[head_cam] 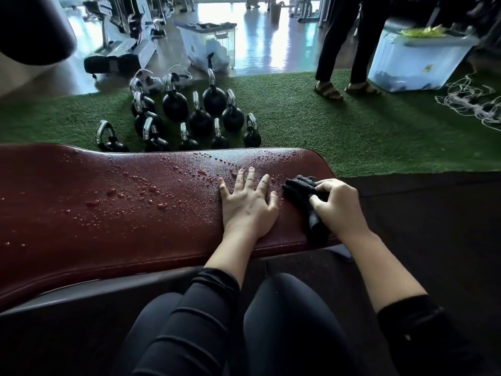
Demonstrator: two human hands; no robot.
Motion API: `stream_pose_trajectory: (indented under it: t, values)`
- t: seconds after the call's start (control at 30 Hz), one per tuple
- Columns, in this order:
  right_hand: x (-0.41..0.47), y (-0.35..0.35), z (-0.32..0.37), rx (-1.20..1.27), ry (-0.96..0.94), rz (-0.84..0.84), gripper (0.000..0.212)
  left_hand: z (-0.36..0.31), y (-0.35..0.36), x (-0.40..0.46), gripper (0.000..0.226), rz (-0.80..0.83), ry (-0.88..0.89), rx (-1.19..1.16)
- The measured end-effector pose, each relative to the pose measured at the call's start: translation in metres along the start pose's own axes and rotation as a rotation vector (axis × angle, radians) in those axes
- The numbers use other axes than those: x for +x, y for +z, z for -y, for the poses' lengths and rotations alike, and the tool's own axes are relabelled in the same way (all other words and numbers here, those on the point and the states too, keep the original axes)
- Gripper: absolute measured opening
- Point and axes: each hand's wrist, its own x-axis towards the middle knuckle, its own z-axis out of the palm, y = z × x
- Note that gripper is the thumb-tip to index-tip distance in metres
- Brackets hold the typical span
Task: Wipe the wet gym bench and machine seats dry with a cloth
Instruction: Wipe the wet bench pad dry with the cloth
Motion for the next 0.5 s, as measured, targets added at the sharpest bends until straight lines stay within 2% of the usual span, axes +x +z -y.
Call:
stream_pose_trajectory:
  t: [0.2,0.27,0.33,0.4,0.5]
  values:
    - [0.006,-0.020,0.001,-0.080,-0.109,-0.257,0.009,0.000,0.001,-0.001,0.058,-0.007,0.004,0.001]
    - [0.002,-0.020,0.009,-0.145,-0.156,-0.253,0.014,0.000,0.001,0.000,0.058,-0.010,0.005,0.003]
    - [-0.005,-0.009,0.015,-0.225,-0.173,-0.124,0.024,0.000,0.001,0.000,0.058,-0.011,0.004,0.002]
    - [-0.010,0.005,0.014,-0.357,-0.120,0.089,0.041,0.001,0.002,0.000,0.057,-0.012,0.001,-0.001]
    - [-0.008,0.014,0.004,-0.281,0.014,0.339,0.061,0.001,0.002,-0.001,0.057,-0.009,0.001,-0.004]
